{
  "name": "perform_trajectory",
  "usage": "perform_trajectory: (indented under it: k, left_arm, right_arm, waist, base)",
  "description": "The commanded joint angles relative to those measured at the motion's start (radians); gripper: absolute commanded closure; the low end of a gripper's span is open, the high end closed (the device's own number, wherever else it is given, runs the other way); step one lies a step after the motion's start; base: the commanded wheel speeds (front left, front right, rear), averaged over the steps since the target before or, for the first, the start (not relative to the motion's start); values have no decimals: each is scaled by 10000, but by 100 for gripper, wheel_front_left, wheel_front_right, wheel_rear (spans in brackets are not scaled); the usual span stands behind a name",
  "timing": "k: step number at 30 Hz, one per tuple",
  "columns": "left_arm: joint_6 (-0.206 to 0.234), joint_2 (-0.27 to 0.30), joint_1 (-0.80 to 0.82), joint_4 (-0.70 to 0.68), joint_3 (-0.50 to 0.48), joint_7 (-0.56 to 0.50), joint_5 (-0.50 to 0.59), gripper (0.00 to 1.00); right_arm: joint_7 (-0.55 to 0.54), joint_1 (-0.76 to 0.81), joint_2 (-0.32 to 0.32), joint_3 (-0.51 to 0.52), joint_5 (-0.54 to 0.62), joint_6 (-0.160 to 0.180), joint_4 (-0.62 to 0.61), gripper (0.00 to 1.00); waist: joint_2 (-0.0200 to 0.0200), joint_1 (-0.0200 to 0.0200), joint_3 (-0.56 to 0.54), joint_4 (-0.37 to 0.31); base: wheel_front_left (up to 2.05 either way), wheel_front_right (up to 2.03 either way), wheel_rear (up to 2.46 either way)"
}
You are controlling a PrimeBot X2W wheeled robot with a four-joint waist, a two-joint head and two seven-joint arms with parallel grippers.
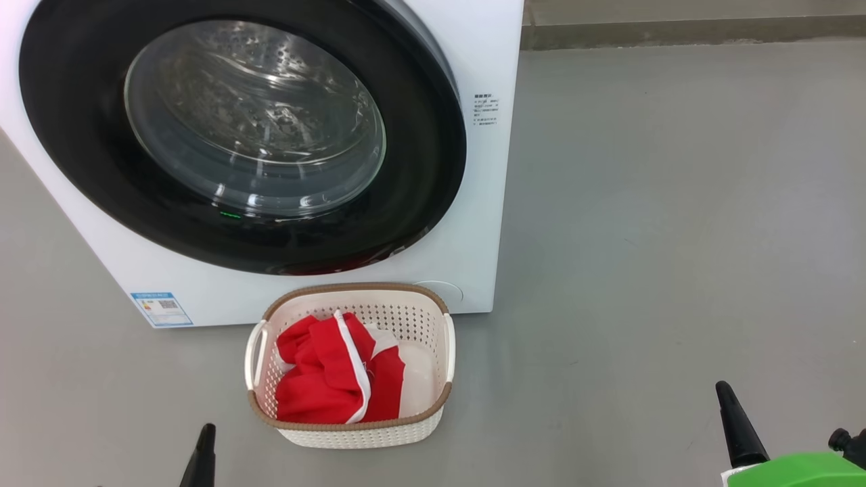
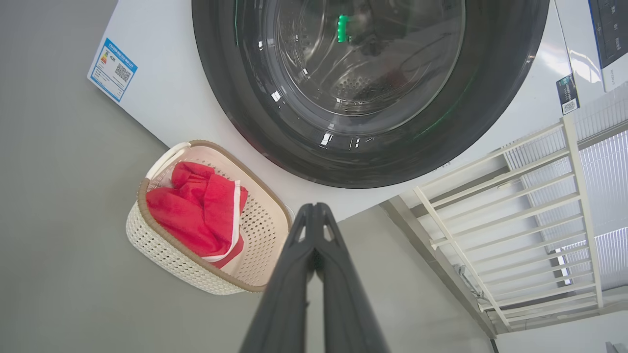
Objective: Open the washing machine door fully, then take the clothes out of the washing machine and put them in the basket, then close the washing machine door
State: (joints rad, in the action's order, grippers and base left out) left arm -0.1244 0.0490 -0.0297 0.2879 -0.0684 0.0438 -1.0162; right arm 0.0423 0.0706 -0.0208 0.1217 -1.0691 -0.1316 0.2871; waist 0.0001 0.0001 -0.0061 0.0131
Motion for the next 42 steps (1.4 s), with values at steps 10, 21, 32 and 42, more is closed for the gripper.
perform_trajectory:
  k: [10, 21, 32, 42]
  left_arm:
    - [-44, 80, 671, -317, -297, -349, -1303, 100]
    - [-48, 64, 840, -344, -335, -643, -2413, 100]
    - [-54, 46, 1027, -373, -378, -966, -3630, 100]
    - [-58, 30, 1196, -399, -417, -1260, -4739, 100]
  right_arm:
    - [-335, -813, -186, -60, -1196, 6, -325, 100]
    - [-629, -1047, -212, -64, -2204, 7, -349, 100]
    - [-951, -1303, -240, -68, -3310, 8, -375, 100]
    - [-1245, -1537, -266, -71, -4318, 9, -399, 100]
  waist:
    - [-1, -1, 19, -26]
    - [-1, -1, 36, -51]
    - [-1, -1, 55, -79]
    - [-1, -1, 73, -104]
  base:
    - [0, 0, 0]
    - [0, 0, 0]
    - [0, 0, 0]
    - [0, 0, 0]
